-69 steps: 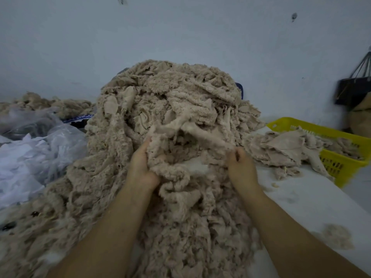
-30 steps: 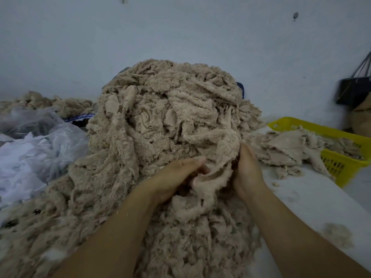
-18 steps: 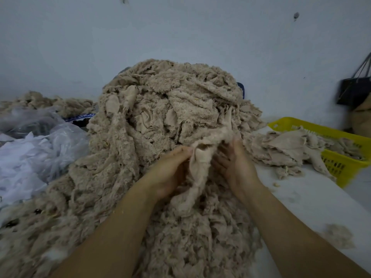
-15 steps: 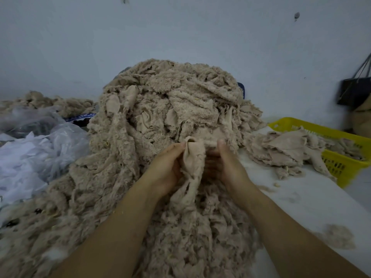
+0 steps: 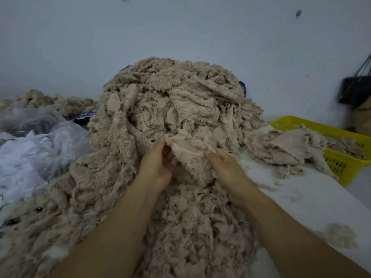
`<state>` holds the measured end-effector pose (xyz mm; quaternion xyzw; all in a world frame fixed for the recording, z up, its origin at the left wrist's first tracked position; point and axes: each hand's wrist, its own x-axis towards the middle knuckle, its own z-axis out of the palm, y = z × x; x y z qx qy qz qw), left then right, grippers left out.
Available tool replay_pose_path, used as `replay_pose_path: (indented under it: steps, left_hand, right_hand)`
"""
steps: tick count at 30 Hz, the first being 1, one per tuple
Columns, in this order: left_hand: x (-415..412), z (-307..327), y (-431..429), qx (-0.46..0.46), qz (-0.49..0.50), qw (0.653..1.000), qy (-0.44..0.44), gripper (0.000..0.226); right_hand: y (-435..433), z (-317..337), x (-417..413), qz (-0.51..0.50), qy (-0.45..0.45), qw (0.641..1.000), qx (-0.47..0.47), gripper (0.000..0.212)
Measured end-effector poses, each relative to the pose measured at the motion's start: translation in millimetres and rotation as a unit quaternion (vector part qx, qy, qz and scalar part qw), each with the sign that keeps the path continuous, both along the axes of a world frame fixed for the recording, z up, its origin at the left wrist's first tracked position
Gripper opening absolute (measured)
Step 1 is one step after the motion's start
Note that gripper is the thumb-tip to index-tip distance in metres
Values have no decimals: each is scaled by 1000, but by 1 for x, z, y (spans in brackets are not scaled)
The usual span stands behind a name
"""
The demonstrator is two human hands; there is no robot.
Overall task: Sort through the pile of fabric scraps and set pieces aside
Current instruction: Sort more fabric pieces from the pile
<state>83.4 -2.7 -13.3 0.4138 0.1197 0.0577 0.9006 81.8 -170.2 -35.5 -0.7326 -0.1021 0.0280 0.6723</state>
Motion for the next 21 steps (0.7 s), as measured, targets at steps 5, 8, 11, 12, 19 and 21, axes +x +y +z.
replay_pose_path:
  steps: [5,8,11,12,19,21]
  left_hand:
    - [-16,4,-12,209,-193,958,-22,70]
    - [-18,-1,-16,256,-211,943,-21,40]
    - [-17,-4,-16,253,-220,942,-27,26]
    - [-18,-3,-16,251,-221,942,-30,25]
    - [-17,0,-17,220,-171,960,7,43]
    - [-17,0,-15,177,-182,967,6,34]
  right_hand:
    - [4,2,-3,10,-6,998,63,27]
    - [2,0,0,-4,9,996,86,27]
    - [-1,1,4,-29,19,996,86,28]
    - [-2,0,6,-32,15,996,87,27]
    - [-1,1,4,-55,-15,993,107,34]
    - [-3,3,5,-57,-6,992,110,37]
